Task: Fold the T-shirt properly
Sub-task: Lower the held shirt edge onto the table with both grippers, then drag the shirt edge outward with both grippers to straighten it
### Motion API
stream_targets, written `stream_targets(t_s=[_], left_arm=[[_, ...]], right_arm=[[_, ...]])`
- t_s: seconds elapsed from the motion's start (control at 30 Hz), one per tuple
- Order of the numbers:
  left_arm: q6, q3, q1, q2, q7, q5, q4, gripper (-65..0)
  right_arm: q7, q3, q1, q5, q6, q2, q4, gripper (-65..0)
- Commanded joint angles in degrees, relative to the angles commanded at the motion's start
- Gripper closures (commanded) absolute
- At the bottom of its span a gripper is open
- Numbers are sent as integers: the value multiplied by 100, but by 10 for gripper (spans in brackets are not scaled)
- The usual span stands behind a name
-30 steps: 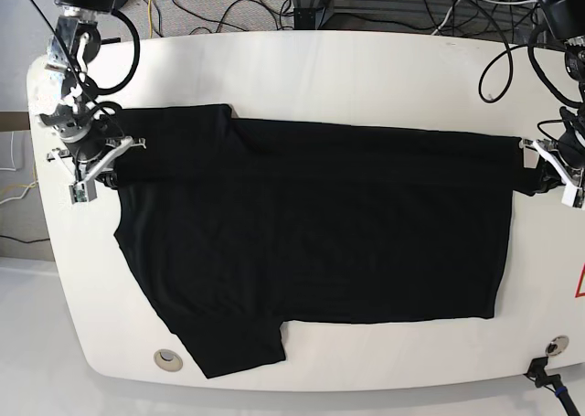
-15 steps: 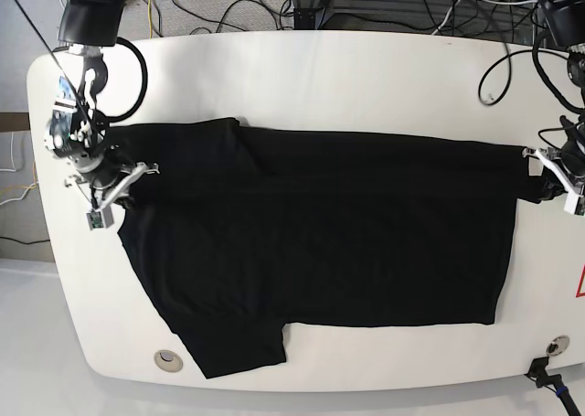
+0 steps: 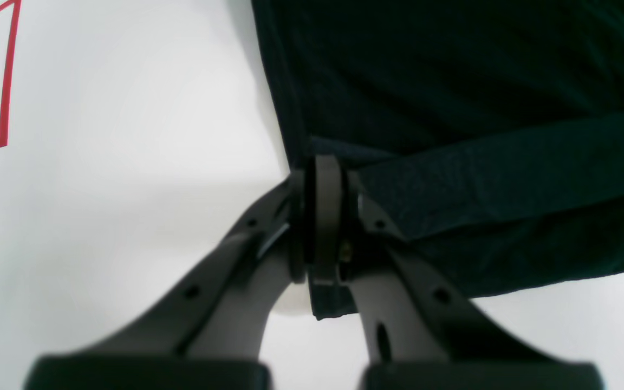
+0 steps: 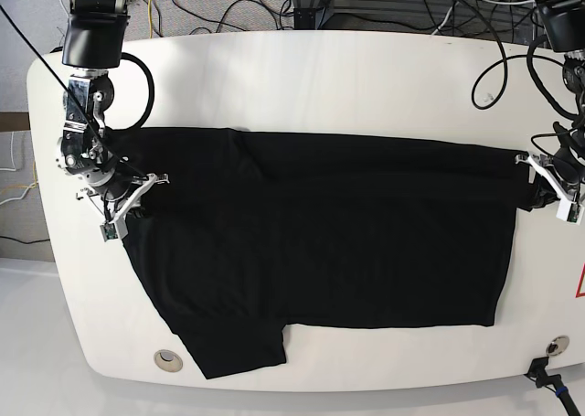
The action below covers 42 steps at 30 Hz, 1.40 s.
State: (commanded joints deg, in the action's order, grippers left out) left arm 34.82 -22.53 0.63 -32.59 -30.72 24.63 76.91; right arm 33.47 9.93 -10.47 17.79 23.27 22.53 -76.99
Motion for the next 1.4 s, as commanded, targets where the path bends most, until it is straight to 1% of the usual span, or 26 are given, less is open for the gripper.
stream_targets(t_s=[0.03,0.07,0.1,0.13,0.17,0.23,0.27,0.3,0.4,0.53,0.6,0.63,0.67,0.7,0.73,0.77,0.8,0.83,0.93,1.07,1.13,1.27,1.3,1.4], left_arm=[[-67,-35,-6,8,84,-11,-7,-49],[-140,-17,-3,-12,184,-4,-27,-101],[-223,-8,-10,-15,263,4,-43,-161],[-304,0,-19,-11,305,21,-64,-195],[-301,-15,-23,-13,310,58,-48,-225],[-327,-55,1,-19,203,168,-68,-252],[-301,-91,-9,-26,138,249,-44,-259],[-351,-6,-20,17,221,43,-13,-200],[-329,-13,-45,27,157,67,-26,-197],[-323,-8,-60,43,74,93,-19,-197],[-307,-42,-58,51,57,99,-31,-199],[-320,-31,-64,65,22,109,-38,-198],[-340,-46,-67,78,0,121,-52,-188],[-357,-38,-55,88,6,139,-65,-169],[-379,-25,-46,109,0,154,-77,-133],[-394,-21,-31,112,-1,175,-85,-73],[-427,-21,-29,124,-10,208,-111,-17],[-416,-13,3,152,-65,298,-166,0],[-340,21,96,206,-216,660,-412,0],[-231,37,130,240,-219,952,-672,0],[-215,55,153,250,-168,960,-737,0],[-252,101,91,271,-170,893,-799,0],[-284,95,119,238,-337,839,-743,0],[-283,220,154,243,-398,801,-729,0]], right_arm=[[11,9,-9,5,-4,6,-6,-283],[24,41,0,22,-26,11,-23,-325],[43,79,-30,34,-42,18,-8,-347],[51,133,-50,34,-52,27,-37,-351],[68,192,-57,44,-62,28,-39,-353],[124,296,-54,76,-53,46,-84,-359],[176,375,-18,126,-54,63,-142,-358],[24,157,-50,95,15,20,-104,-352],[245,156,-20,364,23,22,-636,-343],[757,196,39,1133,68,-7,-1158,-314],[990,211,21,1442,86,2,-1213,-282],[1108,205,7,1542,90,-1,-1226,-255],[1167,198,-17,1581,87,-1,-1216,-212],[1218,198,-35,1593,92,-8,-1200,-155],[1220,195,-35,1576,85,-25,-1182,-89],[1178,198,-24,1540,83,-40,-1176,-15],[1109,191,-16,1512,67,-60,-1172,0],[1020,185,-8,1463,65,-62,-1126,0],[839,176,-6,1184,48,-106,-983,0],[611,186,-45,666,26,-172,-400,0],[498,204,-75,471,32,-183,-62,0],[361,184,-100,336,56,-236,449,0],[470,248,-67,471,-31,-196,-71,0],[427,273,-56,427,-13,-207,-98,0]])
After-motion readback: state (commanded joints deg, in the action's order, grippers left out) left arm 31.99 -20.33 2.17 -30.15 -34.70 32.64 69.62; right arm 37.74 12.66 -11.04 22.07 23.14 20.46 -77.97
